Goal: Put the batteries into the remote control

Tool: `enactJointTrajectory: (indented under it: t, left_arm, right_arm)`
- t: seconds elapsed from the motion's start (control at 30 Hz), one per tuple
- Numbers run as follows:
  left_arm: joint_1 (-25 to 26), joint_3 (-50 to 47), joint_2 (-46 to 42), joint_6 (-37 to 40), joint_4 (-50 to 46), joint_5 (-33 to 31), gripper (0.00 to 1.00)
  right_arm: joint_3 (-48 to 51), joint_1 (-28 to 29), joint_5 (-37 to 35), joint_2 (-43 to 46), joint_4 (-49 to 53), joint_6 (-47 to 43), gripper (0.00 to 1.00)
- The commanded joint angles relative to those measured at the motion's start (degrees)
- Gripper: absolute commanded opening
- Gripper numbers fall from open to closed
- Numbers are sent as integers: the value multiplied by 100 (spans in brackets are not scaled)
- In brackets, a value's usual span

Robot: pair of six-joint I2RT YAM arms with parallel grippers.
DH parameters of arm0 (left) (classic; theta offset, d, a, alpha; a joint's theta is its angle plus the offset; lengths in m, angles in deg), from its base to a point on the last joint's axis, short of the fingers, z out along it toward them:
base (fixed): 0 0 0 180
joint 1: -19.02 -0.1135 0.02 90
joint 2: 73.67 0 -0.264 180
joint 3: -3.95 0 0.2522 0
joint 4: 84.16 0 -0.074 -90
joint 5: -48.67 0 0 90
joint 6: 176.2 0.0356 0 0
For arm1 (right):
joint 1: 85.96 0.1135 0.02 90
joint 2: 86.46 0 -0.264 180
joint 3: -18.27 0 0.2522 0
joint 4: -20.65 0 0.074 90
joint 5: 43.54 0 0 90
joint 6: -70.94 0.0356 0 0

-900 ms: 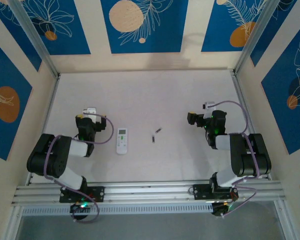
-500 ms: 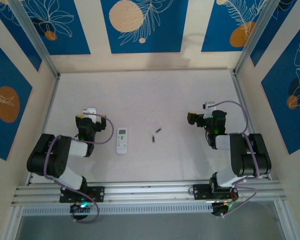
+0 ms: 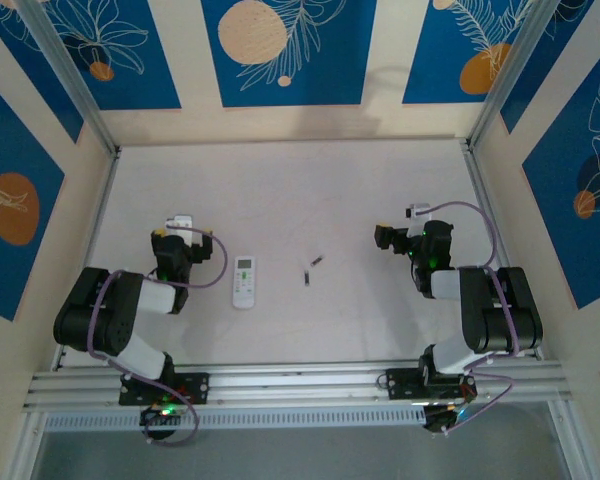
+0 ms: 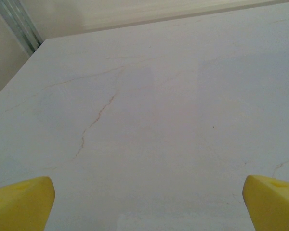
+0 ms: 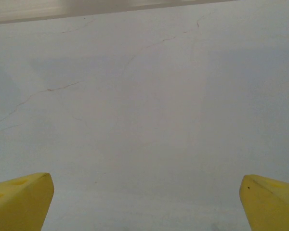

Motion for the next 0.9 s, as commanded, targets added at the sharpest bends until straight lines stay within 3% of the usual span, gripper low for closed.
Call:
enactJointTrajectory:
  t: [0.0, 0.17, 0.3, 0.37, 0.43, 0.53, 0.6, 0.7, 0.8, 0.87]
  left_arm:
    - [-89, 112, 70, 56, 208, 96, 100]
    - [-91, 97, 70, 62, 232, 94, 100]
    - [-56, -74, -365, 140, 184, 118, 100]
    - [34, -128, -901, 190, -155, -120, 100]
    - [194, -97, -1583, 199, -678, -517, 100]
    - [381, 644, -2929, -1030, -3277, -1028, 100]
    - [410, 1274, -3361, -1862, -4722, -367, 100]
    - [582, 2054, -3153, -2462, -5976, 1092, 100]
    - [1092, 3107, -2520, -2507, -7739, 1241, 100]
    - [1432, 3583, -2143, -2513, -8545, 1104, 94]
  right_arm:
    - [-129, -32, -11, -55, -122, 42, 99]
    - [-193, -30, 20, 184, 156, 44, 99]
    - [-421, -17, -660, 1361, 1516, 479, 99]
    - [-489, -43, -969, 2064, 2140, 1086, 99]
    - [-938, -93, -931, 2608, 3454, 1841, 99]
    - [-1844, -54, -162, 2800, 5302, 2491, 99]
    - [-2330, 147, 431, 2712, 6148, 2722, 99]
    - [-2606, 842, 666, 2613, 6588, 2881, 98]
    - [-2914, 1608, 537, 2403, 6923, 2852, 99]
    - [-3157, 1995, 385, 2163, 7171, 2811, 99]
